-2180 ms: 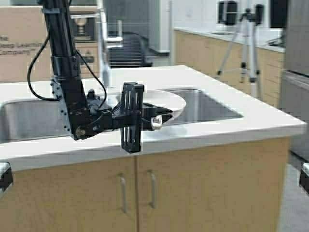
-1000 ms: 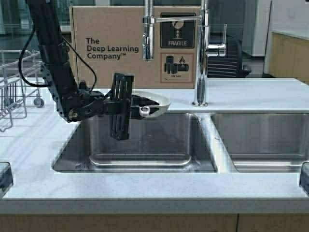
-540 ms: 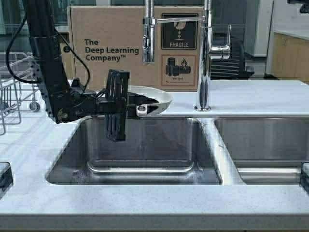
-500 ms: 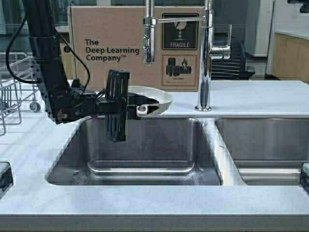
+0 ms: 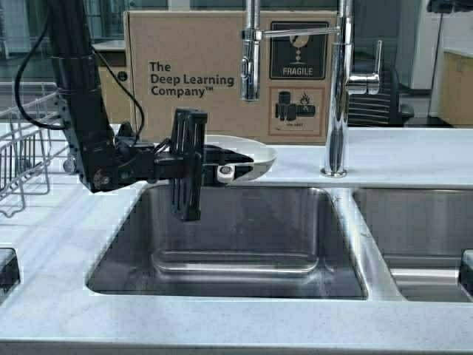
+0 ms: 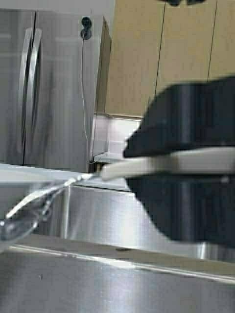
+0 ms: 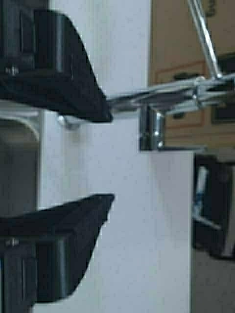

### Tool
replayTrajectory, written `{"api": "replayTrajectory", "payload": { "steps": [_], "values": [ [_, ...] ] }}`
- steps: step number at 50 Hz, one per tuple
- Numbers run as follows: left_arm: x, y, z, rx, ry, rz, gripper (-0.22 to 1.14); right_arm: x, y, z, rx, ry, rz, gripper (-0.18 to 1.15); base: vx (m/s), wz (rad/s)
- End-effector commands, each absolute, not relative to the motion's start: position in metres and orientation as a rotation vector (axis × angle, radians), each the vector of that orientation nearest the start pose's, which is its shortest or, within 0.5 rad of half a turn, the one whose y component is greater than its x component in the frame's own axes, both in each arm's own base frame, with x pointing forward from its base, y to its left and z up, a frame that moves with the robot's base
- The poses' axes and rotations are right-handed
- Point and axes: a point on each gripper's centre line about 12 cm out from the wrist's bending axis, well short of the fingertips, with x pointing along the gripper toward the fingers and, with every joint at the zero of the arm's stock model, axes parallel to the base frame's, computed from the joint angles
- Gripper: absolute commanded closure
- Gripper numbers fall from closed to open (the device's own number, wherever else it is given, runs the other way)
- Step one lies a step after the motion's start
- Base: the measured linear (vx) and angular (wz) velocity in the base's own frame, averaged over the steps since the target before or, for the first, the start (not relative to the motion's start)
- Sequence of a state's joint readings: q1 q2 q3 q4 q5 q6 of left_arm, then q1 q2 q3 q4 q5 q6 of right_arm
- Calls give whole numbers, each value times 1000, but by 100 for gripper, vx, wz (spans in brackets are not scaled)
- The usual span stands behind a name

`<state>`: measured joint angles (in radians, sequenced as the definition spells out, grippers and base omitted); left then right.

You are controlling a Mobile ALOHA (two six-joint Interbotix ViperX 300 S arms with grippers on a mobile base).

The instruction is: Wash the pan

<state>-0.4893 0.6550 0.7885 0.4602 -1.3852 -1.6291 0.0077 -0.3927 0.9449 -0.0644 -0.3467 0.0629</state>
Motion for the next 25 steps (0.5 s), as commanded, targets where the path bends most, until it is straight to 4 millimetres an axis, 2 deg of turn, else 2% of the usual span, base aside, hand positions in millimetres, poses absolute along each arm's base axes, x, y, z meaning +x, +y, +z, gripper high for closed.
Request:
{"api": "replayTrajectory", "payload": {
  "steps": [1, 15, 25],
  "values": [
    [311, -226, 38, -1414, 732, -735, 89, 360, 6, 252, -14, 194, 41, -6, 2, 1],
    [311, -226, 40, -1414, 730, -740, 89, 447, 9, 230, -16, 233, 57, -7, 0, 0],
    [311, -226, 41, -1415, 729, -741, 89, 492, 8, 219, -19, 251, 54, -7, 0, 0]
  ]
}}
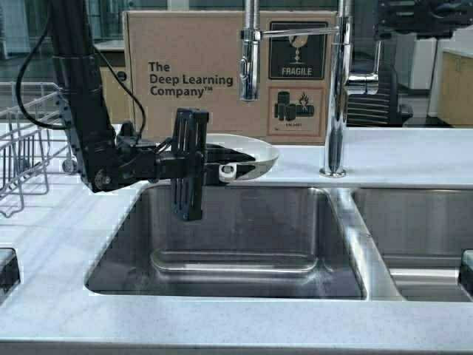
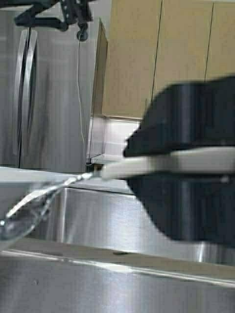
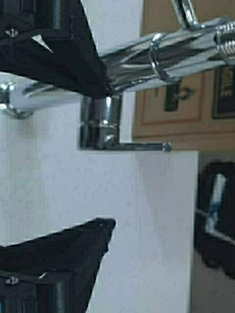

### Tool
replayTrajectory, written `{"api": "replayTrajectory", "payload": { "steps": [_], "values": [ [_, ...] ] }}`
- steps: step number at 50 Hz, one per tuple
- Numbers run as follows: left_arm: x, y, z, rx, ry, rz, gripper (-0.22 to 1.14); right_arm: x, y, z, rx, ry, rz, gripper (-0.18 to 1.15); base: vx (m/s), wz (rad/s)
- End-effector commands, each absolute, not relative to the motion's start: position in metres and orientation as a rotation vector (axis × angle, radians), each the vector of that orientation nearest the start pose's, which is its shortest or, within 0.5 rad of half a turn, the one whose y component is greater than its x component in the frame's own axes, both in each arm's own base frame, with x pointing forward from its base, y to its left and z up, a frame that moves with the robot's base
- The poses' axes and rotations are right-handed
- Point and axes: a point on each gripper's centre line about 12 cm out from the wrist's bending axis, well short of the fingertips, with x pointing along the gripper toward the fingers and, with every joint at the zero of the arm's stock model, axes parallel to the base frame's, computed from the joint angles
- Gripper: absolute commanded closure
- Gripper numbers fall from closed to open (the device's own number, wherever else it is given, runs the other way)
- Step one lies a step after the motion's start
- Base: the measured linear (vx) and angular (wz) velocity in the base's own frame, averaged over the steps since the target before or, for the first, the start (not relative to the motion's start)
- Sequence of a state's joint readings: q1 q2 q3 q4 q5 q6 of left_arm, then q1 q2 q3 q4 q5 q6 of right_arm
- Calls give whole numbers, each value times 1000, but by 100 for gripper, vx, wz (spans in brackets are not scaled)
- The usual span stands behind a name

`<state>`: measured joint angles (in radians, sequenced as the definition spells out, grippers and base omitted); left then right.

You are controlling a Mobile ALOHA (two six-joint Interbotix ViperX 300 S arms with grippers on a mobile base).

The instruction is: Wash the pan

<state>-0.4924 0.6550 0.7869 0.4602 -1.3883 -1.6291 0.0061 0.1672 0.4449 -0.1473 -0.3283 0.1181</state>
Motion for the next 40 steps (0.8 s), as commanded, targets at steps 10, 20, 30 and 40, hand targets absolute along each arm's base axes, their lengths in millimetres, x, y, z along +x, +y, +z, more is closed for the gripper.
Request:
{"api": "replayTrajectory", "payload": {
  "steps": [10, 20, 30, 40],
  "values": [
    [311, -226, 42, -1419, 725, -747, 89, 532, 7, 206, -21, 271, 46, -7, 0, 0],
    [310, -226, 44, -1427, 716, -759, 89, 558, -7, 191, 22, 357, -2, -7, 0, 0],
    [310, -226, 46, -1454, 717, -769, 89, 561, -27, 190, 110, 372, -60, -7, 0, 0],
    [310, -226, 45, -1453, 718, -767, 89, 558, -50, 191, 196, 367, -117, -7, 0, 0]
  ]
}}
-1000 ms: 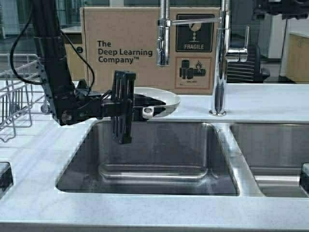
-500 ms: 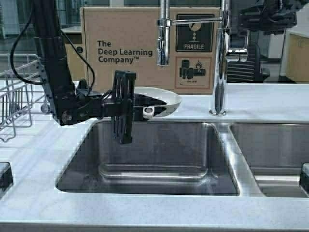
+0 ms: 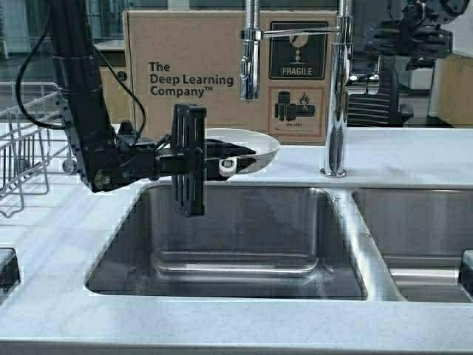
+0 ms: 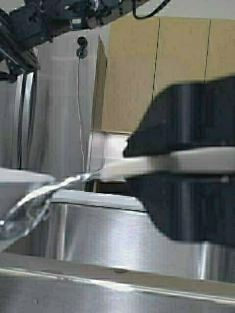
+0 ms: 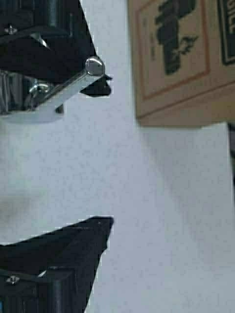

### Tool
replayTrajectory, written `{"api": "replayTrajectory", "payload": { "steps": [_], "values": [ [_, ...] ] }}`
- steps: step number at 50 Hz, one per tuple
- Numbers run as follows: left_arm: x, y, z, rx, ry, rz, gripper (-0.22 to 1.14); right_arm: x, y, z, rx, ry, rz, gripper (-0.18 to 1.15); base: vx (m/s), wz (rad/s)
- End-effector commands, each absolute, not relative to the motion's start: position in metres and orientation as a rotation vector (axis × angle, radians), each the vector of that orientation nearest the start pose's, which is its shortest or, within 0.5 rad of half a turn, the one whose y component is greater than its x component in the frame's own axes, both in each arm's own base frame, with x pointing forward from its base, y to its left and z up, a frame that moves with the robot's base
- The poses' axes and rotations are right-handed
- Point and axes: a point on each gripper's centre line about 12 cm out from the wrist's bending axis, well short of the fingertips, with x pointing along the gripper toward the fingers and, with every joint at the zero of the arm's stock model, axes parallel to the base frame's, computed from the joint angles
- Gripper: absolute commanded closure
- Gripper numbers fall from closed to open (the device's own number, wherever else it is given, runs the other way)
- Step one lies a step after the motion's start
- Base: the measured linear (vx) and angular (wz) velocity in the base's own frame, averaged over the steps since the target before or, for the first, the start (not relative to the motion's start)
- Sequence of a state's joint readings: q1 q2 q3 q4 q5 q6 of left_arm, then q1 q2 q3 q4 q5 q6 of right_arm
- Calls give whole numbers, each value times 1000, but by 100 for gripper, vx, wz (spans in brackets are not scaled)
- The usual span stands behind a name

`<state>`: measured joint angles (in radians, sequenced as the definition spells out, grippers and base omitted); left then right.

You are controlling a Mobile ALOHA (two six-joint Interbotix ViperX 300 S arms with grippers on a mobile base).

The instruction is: Wash the pan

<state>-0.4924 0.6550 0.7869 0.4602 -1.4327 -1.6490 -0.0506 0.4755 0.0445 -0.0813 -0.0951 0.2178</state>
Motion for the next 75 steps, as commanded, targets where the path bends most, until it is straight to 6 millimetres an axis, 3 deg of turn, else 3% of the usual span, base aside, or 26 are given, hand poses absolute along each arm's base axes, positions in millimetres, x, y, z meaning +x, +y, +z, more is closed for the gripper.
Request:
{"api": "replayTrajectory", "payload": {
  "steps": [1, 15, 21, 32, 37, 47, 51, 55, 61, 63, 65, 71, 75],
  "values": [
    [310, -227, 45, -1453, 718, -770, 89, 557, -53, 190, 204, 369, -125, -7, 0, 0],
    [310, -227, 45, -1452, 720, -772, 89, 538, -96, 197, 226, 367, -207, -7, 0, 0],
    [311, -227, 45, -1450, 721, -776, 89, 533, -95, 213, 218, 341, -204, -7, 0, 0],
    [310, -228, 44, -1448, 726, -778, 89, 520, -82, 268, 203, 241, -174, -6, 0, 0],
    [310, -228, 44, -1448, 726, -780, 89, 515, -83, 277, 193, 228, -174, -6, 0, 0],
    [309, -232, 44, -1446, 729, -789, 89, 510, -88, 244, 200, 302, -192, -4, 0, -2],
    [309, -233, 44, -1445, 733, -792, 89, 512, -89, 224, 216, 343, -198, 8, -1, -2],
    [309, -233, 43, -1445, 733, -792, 89, 517, -87, 203, 226, 393, -201, 33, 0, 0],
    [309, -233, 43, -1445, 734, -791, 89, 526, -83, 188, 244, 431, -198, 90, -1, -1],
    [308, -234, 43, -1445, 735, -793, 89, 529, -79, 186, 245, 435, -191, 104, -1, -1],
    [309, -233, 44, -1446, 732, -793, 89, 532, -75, 185, 246, 435, -185, 106, 0, 0],
    [309, -233, 43, -1447, 731, -792, 89, 543, -57, 189, 241, 435, -152, 88, 0, 0],
    [308, -234, 41, -1446, 734, -789, 89, 549, -41, 191, 231, 452, -124, 89, 0, 0]
  ]
}}
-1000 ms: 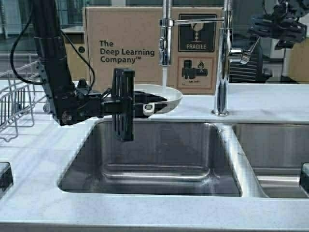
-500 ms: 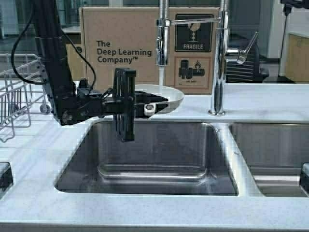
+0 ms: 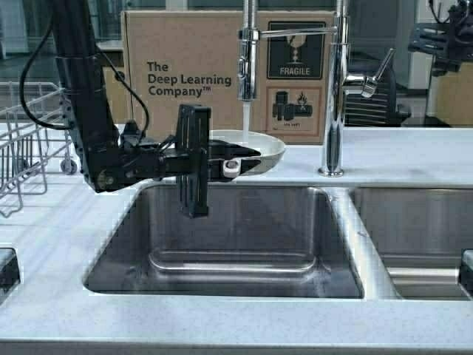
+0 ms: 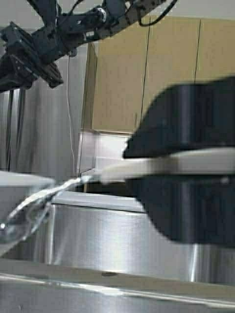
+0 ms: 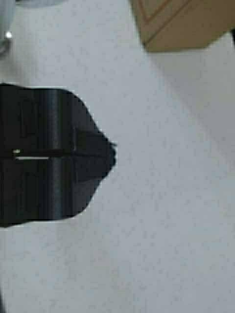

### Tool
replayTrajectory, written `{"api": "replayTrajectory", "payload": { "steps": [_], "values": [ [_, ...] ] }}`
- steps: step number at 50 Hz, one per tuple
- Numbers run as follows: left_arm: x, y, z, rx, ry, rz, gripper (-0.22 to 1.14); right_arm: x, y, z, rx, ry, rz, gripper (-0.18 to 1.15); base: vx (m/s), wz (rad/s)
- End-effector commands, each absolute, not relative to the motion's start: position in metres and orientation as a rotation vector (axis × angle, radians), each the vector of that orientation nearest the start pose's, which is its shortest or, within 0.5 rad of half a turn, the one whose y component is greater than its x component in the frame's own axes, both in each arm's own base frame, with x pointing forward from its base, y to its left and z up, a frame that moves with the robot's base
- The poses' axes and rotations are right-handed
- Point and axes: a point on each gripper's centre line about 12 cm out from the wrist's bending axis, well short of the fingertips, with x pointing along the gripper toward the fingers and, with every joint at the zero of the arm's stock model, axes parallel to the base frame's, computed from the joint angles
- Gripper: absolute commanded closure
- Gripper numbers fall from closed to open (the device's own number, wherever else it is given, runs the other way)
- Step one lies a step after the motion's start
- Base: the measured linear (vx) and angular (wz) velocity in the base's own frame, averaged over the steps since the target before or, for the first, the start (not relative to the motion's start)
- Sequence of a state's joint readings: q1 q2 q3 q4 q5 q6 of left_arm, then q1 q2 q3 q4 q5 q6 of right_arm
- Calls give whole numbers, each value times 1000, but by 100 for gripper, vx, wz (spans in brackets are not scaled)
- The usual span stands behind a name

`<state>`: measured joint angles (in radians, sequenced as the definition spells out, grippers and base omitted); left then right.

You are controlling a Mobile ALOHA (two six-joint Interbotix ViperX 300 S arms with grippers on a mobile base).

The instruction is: Wash the pan

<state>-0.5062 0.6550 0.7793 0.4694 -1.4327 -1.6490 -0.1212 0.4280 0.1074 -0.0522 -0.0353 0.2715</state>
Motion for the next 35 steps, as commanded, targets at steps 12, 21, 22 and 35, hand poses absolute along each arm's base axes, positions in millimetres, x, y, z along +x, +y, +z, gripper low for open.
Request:
{"api": "replayTrajectory", "payload": {
  "steps": [12, 21, 22, 35],
  "values": [
    [309, -233, 40, -1449, 732, -790, 89, 564, 5, 201, 203, 489, -47, 92, 0, 0],
    [308, -234, 39, -1448, 735, -790, 89, 569, 32, 215, 173, 480, 3, 92, 0, 0],
    [308, -233, 38, -1448, 735, -790, 89, 569, 33, 215, 169, 482, 6, 92, 0, 0],
    [308, -233, 38, -1460, 725, -802, 89, 567, 48, 220, 124, 524, 35, 92, 0, 0]
  ]
}}
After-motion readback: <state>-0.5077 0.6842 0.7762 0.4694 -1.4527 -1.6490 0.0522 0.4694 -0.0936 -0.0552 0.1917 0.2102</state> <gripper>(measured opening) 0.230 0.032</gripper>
